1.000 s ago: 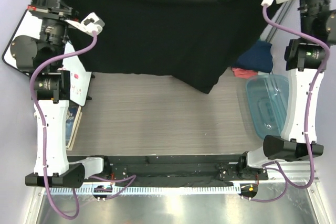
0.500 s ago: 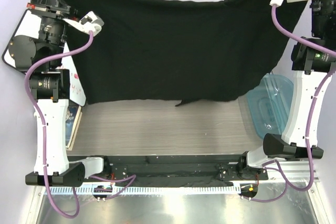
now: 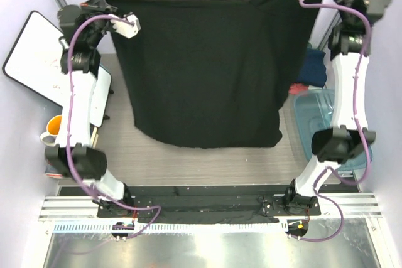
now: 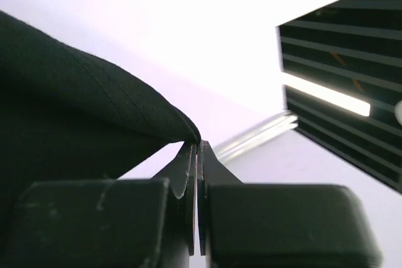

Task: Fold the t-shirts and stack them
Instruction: Flatten out the tshirt

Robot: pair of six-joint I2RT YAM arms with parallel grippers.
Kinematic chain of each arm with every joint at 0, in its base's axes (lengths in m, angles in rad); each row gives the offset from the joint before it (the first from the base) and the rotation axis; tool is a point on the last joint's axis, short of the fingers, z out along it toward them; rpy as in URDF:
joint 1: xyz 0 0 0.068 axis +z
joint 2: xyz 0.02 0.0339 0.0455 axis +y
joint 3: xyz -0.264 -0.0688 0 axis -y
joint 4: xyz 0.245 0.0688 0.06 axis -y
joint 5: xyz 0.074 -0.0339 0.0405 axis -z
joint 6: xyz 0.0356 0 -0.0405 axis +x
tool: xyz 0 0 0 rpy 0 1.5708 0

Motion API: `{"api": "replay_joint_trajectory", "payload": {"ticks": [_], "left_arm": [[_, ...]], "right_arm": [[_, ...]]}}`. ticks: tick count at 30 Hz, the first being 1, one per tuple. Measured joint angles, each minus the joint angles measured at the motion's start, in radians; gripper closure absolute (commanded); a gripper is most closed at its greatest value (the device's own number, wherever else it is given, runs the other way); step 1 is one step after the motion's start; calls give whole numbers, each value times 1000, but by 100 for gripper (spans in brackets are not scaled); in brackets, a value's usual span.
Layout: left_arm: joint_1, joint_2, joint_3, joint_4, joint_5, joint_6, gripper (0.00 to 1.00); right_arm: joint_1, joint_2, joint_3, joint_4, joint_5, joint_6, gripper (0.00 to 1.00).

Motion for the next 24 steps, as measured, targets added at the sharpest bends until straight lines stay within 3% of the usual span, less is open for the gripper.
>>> {"api": "replay_joint_trajectory", "payload": {"ticks": [9, 14, 17, 21, 24], "left_arm": [[2, 300, 282, -25, -12, 111, 100], [2, 428, 440, 142, -48, 128, 100], [-3, 472, 486, 262, -80, 125, 100], [-22, 442, 390, 415, -136, 140, 100], [-34, 305, 79, 513, -138, 191, 100]], "right_arm": [[1, 277, 95, 23, -8, -82, 99], [9, 427, 286, 103, 34, -95, 99], [13, 435, 317, 167, 57, -100, 99], [13, 321, 154, 286, 67, -100, 99], [12, 174, -88, 336, 47, -103, 99]]}}
